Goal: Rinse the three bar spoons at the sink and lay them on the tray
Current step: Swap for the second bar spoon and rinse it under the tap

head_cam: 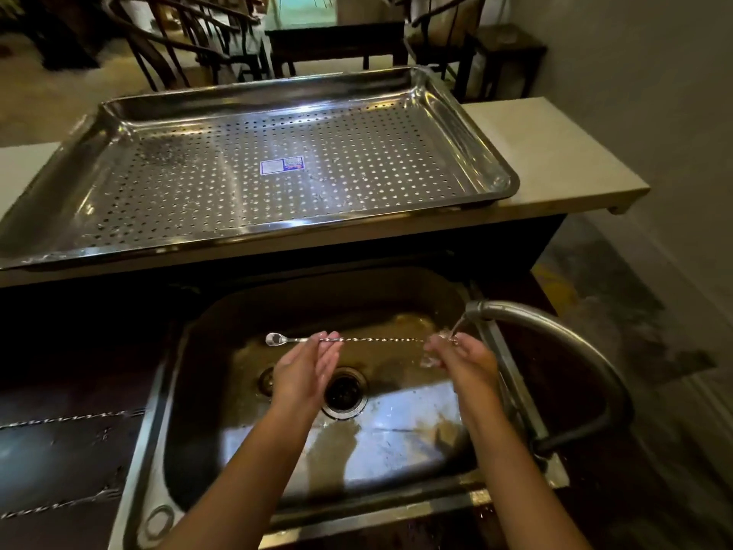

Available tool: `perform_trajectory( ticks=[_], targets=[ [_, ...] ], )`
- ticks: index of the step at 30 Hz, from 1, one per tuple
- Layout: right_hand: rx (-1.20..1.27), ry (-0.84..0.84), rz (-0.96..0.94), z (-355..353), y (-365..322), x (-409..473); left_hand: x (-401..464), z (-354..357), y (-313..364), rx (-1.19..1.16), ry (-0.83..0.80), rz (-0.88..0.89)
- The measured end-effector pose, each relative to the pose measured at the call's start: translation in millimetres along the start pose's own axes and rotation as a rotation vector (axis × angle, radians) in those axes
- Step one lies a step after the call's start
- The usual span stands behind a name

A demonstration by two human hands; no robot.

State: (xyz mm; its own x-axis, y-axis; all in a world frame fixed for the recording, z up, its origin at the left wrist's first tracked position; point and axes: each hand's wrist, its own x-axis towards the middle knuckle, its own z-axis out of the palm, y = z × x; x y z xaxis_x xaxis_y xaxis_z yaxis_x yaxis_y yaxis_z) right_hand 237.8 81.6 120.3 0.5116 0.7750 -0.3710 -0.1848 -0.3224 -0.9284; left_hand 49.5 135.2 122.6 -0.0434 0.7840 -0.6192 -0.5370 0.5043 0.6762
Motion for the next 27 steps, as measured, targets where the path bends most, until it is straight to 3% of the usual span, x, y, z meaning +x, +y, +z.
perform_trajectory(
  ticks=[11, 23, 27],
  targets=[
    [0.139, 0.226, -0.065, 15, 18, -12, -21, 19, -36, -0.095, 0.016, -0.009],
    [0.069, -0.026, 0.049, 17, 26, -18, -36, 40, -68, -0.053, -0.028, 0.001],
    [0.197, -0.021, 0.086, 0, 20, -11, -36, 54, -70, -0.049, -0.074, -0.023]
  ],
)
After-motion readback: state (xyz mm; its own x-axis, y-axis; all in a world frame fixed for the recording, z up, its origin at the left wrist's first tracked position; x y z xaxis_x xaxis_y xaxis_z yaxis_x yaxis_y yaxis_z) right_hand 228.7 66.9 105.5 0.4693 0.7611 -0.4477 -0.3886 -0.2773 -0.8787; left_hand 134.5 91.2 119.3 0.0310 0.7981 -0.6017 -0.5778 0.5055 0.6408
